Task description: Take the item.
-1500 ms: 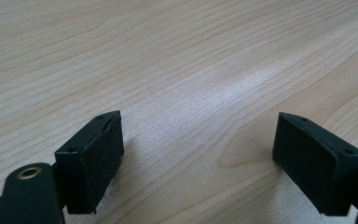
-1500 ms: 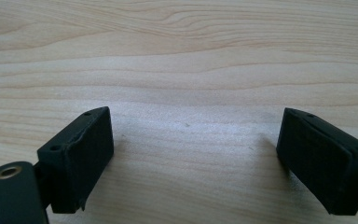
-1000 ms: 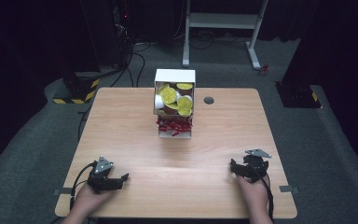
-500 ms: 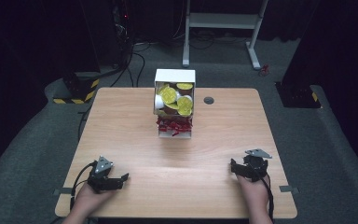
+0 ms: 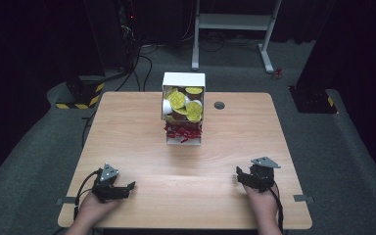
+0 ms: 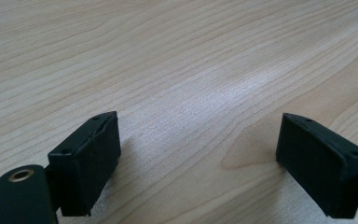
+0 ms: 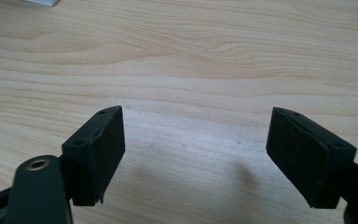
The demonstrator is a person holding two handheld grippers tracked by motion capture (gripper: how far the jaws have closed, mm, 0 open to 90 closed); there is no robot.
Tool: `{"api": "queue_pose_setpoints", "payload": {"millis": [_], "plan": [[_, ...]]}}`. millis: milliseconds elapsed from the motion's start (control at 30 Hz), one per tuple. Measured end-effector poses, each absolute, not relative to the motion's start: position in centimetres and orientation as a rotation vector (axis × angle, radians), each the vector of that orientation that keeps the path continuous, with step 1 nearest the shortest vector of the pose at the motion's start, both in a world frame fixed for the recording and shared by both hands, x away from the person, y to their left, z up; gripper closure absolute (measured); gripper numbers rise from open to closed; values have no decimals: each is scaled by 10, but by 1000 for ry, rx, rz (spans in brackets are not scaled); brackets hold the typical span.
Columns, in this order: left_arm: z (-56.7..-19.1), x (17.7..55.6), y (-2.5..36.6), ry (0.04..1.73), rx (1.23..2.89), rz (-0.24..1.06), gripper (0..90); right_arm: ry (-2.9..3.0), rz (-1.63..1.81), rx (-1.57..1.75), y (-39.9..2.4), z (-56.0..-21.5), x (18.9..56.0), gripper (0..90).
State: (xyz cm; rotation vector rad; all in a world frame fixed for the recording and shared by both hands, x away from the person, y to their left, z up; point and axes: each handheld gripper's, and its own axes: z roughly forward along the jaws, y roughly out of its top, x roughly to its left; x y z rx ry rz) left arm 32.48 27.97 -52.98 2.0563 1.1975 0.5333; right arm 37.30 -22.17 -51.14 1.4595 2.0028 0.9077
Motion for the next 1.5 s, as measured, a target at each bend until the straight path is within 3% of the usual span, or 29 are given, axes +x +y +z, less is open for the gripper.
{"api": "queue_pose_setpoints", "payload": {"millis": [333,900,1500], "plan": [[-530,325,280,1196,2057,529,140,2022,980,1442,-215,-507,366,292],[-530,325,280,1190,2058,525,141,2013,1045,1376,-196,-502,358,479],[-530,325,280,1192,2054,523,142,2027,1095,1329,-177,-497,350,537]]}}
